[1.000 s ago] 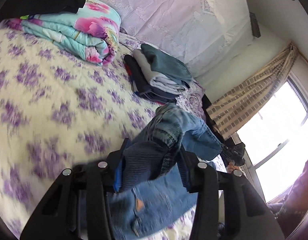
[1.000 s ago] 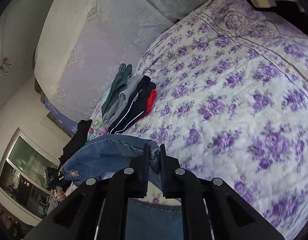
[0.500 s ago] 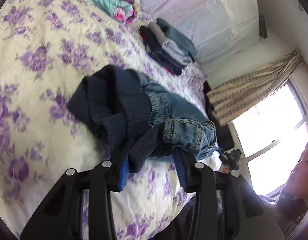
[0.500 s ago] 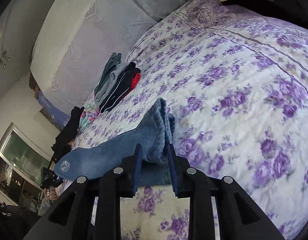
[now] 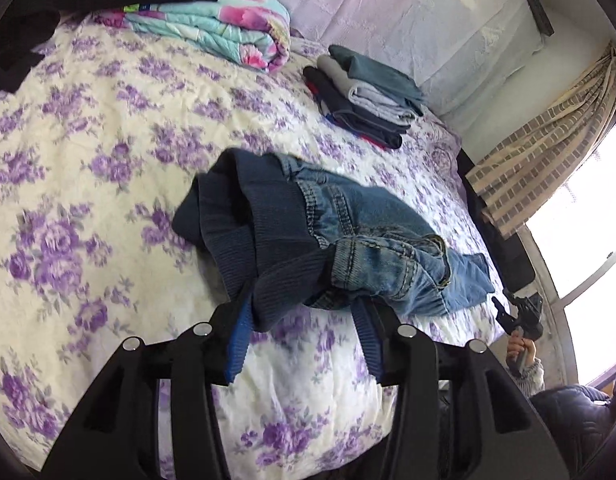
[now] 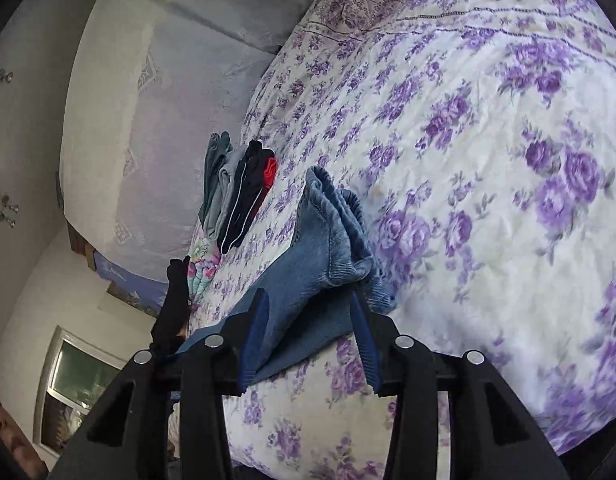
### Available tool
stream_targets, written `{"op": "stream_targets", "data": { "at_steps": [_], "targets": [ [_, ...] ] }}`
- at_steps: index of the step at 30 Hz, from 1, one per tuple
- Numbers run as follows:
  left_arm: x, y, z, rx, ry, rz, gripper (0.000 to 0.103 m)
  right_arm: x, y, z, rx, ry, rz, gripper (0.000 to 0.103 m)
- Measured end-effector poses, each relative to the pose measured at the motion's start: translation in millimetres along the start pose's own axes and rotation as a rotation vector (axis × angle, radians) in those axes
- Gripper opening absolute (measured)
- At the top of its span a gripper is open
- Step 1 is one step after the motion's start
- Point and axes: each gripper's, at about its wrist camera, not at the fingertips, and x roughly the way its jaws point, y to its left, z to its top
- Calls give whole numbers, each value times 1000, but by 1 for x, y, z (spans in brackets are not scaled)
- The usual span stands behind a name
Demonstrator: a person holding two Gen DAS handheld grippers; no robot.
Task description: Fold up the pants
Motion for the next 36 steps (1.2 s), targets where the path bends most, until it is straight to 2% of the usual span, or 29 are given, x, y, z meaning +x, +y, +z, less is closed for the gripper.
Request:
{"op": "stream_targets", "data": {
  "at_steps": [2, 5, 9, 16, 22, 26, 30, 33, 36],
  "targets": [
    [-4, -4, 8, 10, -28, 11, 46, 6, 5, -4, 30, -2, 46, 43],
    [-7, -8, 20, 25, -61, 22, 47, 21, 9, -5, 85, 24, 62, 57],
    [-7, -11, 32, 38, -101, 37, 47, 30, 14, -11, 101, 57, 26, 57],
    [-7, -24, 49, 103, -109, 68, 47, 35, 24, -13, 105, 82, -34, 58],
    [-6, -33, 72, 146, -132, 75, 48, 38, 26, -18, 116, 96, -44, 63],
    [-5, -35, 83, 148, -142, 62, 48, 48, 23, -9, 131, 101, -46, 62],
    [-5, -31, 71, 129, -141, 58, 50, 53, 20, -9, 141, 114, -75, 61],
    [-3, -19, 48, 92, -119, 65, 60, 44, 15, -13, 157, 98, -65, 62],
    [11, 4, 12, 12, -23, 69, 71, 44, 11, -11, 156, 88, -80, 62]
  ]
}}
